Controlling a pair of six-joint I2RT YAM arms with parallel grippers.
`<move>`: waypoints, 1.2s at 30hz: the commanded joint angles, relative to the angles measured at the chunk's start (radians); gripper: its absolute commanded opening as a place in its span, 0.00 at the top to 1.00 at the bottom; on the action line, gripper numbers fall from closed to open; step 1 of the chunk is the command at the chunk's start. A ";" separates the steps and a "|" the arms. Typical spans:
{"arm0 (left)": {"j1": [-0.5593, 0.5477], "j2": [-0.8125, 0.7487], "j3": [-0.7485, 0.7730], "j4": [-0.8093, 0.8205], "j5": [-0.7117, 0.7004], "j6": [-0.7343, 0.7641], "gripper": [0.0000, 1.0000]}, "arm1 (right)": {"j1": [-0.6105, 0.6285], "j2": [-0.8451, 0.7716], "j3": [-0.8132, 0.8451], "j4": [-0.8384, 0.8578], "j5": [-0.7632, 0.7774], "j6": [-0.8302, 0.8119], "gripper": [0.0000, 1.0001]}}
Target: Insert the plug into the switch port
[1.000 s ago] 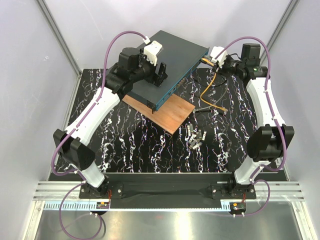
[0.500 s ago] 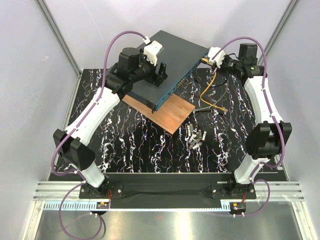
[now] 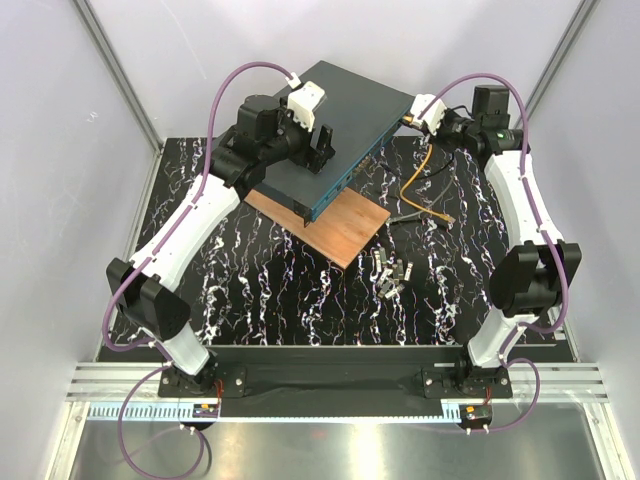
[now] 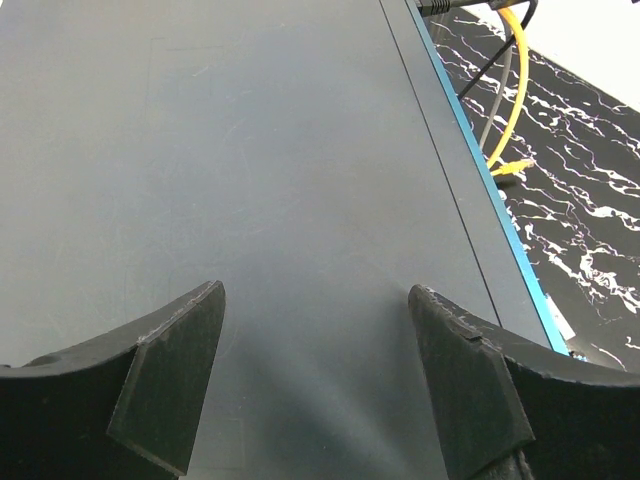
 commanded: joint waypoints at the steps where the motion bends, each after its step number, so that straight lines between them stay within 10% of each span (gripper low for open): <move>1: 0.006 -0.004 0.036 0.039 0.016 0.015 0.21 | 0.031 0.005 0.049 0.055 -0.003 -0.003 1.00; 36: 0.014 0.012 0.043 0.045 0.028 0.008 0.21 | 0.106 0.008 0.038 0.261 0.022 0.244 1.00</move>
